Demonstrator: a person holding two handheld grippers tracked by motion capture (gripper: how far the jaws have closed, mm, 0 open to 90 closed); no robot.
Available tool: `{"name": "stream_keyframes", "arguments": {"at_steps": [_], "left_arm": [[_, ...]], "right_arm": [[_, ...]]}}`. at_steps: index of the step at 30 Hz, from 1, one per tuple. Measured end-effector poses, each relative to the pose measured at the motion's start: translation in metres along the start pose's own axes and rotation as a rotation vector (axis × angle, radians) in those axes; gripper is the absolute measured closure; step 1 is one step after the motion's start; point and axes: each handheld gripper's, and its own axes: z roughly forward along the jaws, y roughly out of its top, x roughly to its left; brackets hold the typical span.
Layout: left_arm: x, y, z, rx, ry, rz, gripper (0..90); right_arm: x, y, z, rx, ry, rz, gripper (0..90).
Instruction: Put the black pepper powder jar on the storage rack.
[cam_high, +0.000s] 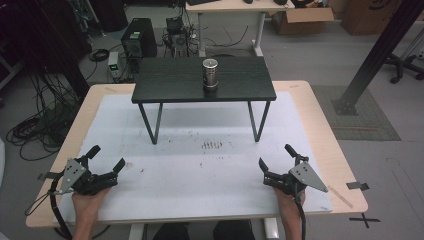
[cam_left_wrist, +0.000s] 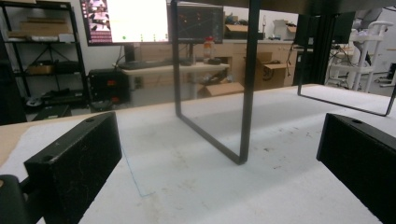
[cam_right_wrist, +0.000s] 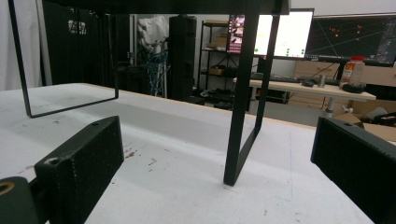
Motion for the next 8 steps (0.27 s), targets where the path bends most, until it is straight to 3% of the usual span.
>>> {"name": "stream_keyframes", "arguments": {"at_steps": [8], "left_arm": [[0.0003,-0.0003,-0.0006,-0.009,0.003,-0.008,0.3]], "right_arm": [[0.0003,0.0000,-0.0002,-0.002,0.000,-0.005,2.3]]}}
